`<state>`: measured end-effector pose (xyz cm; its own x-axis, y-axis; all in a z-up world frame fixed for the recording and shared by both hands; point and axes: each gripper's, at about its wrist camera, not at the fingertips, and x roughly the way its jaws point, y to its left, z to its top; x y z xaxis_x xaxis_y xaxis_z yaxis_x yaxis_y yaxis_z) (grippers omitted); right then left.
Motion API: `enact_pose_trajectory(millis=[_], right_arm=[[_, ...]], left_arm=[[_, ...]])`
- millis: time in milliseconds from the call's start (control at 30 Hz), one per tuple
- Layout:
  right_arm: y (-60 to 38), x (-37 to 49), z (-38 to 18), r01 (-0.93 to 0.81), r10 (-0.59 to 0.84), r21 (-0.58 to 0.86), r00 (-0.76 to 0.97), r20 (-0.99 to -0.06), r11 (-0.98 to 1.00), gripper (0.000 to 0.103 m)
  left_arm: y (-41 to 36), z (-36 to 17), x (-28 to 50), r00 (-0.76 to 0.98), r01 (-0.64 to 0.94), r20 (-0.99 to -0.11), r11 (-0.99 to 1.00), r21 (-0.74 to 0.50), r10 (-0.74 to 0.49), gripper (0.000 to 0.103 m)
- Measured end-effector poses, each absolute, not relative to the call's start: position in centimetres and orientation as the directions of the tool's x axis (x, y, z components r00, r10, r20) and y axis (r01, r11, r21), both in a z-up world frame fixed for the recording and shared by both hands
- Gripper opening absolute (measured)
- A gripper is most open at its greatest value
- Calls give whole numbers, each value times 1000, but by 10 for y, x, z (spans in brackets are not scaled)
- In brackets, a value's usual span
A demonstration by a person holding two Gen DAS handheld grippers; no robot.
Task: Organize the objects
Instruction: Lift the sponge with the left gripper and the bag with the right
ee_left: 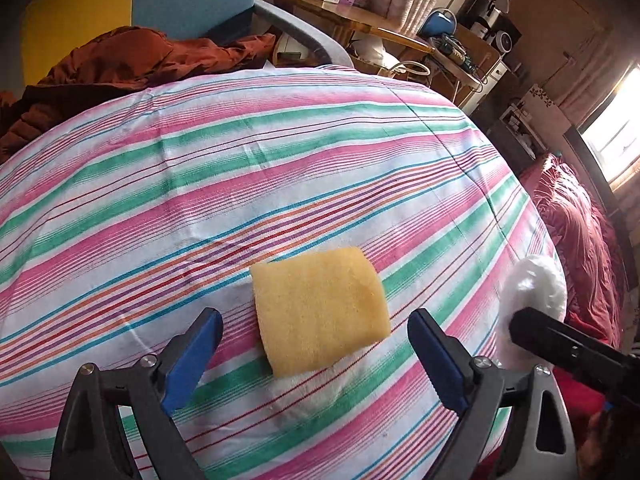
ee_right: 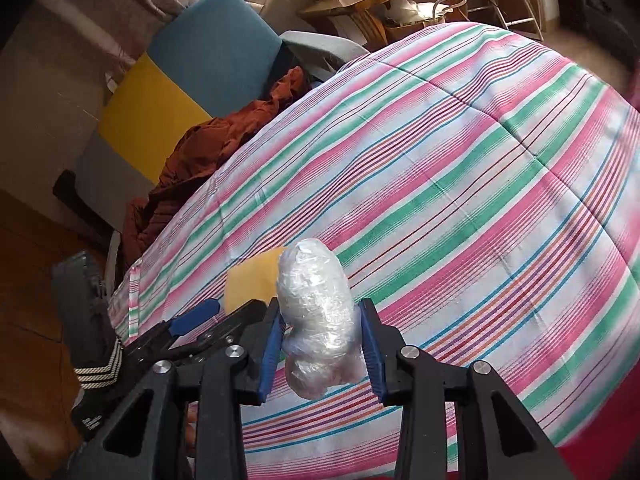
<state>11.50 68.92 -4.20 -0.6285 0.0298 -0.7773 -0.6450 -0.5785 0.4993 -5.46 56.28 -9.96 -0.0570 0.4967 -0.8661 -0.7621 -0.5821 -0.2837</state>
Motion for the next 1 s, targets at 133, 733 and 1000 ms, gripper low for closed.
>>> enact_pose_trajectory(millis=[133, 733, 1000], right_arm=[[692, 121, -39, -643, 53, 523, -658, -752, -559, 38], [693, 120, -38, -650, 60, 518, -653, -755, -557, 39], [675, 87, -51, -630, -21, 413, -533, -846, -658, 39]], left_arm=[[572, -109, -53, -78, -766, -890, -599, -235, 449, 75], [411, -95, -26, -145, -778, -871, -598, -193, 469, 57], [324, -86, -8, -217, -767, -861, -626, -141, 460, 57]])
